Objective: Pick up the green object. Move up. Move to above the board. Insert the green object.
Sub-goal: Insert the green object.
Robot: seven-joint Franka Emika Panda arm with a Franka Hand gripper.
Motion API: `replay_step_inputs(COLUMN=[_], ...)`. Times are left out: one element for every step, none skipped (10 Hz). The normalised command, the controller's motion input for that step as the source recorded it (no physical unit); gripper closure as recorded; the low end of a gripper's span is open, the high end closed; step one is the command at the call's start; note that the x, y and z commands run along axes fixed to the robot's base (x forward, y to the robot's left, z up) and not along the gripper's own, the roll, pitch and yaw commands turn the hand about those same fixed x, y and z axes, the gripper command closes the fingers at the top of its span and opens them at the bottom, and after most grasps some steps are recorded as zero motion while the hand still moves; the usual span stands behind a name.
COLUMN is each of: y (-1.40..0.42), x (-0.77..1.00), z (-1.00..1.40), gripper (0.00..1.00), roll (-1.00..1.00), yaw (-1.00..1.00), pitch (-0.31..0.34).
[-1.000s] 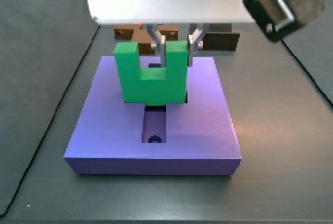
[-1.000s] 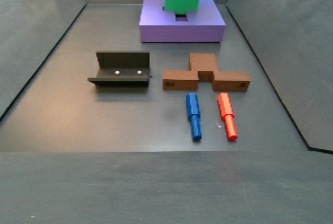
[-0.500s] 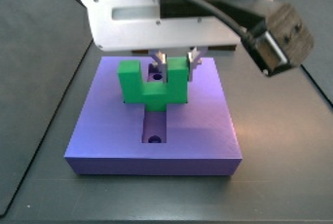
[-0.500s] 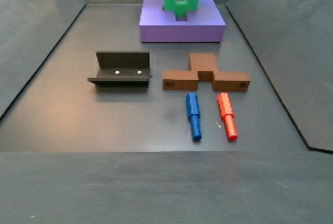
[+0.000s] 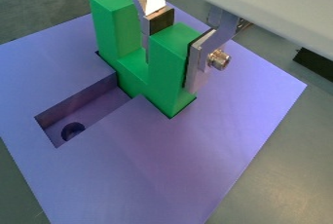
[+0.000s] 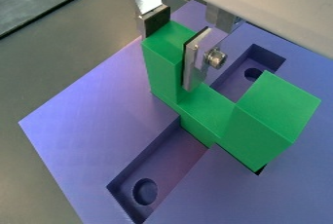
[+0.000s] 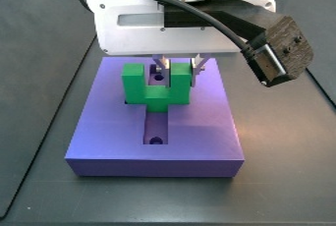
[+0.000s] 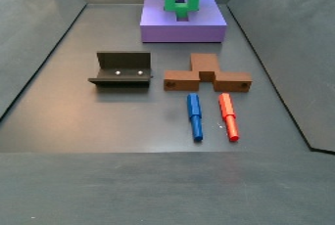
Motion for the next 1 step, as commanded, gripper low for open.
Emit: replay_step_inputs(y=[0.0], x=[0.0], z=[0.0], gripper=[1.0], roll=[0.0], yaw=[0.0], pitch=[0.0])
